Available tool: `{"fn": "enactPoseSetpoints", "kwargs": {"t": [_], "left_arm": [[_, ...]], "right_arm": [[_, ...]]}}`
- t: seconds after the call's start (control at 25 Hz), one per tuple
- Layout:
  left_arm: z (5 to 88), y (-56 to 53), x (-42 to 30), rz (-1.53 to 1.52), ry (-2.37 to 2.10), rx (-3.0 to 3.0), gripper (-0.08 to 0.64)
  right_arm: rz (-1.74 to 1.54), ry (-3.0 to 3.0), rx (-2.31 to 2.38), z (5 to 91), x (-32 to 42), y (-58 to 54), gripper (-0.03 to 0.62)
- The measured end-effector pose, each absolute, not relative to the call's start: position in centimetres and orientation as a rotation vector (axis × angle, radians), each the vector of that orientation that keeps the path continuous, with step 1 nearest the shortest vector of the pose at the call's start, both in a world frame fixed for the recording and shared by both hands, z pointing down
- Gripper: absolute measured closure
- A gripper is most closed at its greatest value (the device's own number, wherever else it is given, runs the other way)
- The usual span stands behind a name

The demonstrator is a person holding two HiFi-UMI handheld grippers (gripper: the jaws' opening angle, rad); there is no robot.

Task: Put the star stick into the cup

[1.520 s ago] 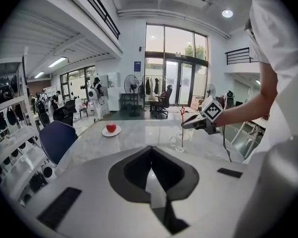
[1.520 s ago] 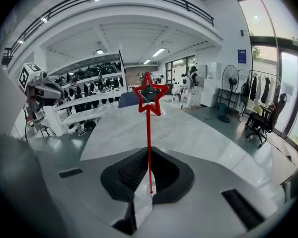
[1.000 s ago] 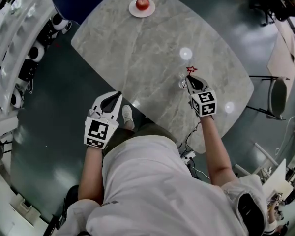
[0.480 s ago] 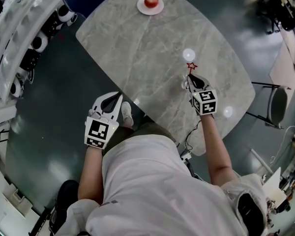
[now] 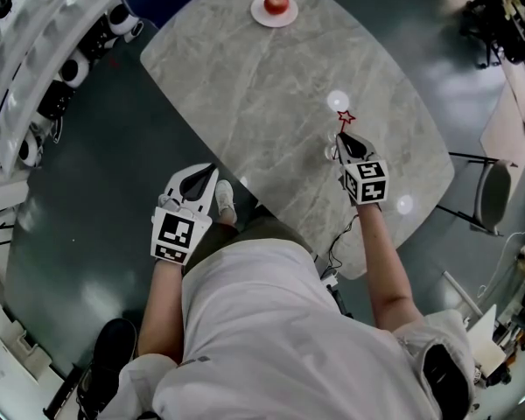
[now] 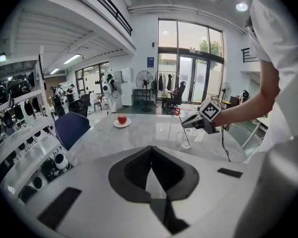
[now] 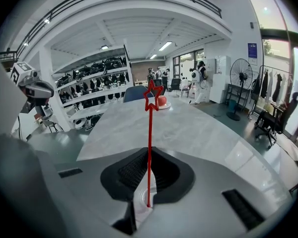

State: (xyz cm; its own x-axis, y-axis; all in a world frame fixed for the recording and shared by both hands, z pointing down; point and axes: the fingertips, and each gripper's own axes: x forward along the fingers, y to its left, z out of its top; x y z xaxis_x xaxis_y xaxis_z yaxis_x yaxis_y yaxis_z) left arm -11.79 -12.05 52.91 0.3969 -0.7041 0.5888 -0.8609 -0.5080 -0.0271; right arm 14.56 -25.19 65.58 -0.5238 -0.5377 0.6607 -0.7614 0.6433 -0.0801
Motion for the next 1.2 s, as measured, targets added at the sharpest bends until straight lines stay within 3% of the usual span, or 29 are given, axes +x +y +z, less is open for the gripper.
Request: {"fn": "enactPoseSetpoints", "kwargs": {"t": [0.68, 1.2], "left_arm": [[52.8, -12.0, -12.0, 0.783, -1.341, 2.408, 0.558], [51.1, -14.1, -9.4, 0.703, -1.184, 2.566, 0.558]], "right_arm": [[0.483, -2.247, 1.049, 64.3, 14.7, -24.3, 0.552], [0.43, -2.319, 1.185, 56.9, 14.4, -21.1, 0.581]]}}
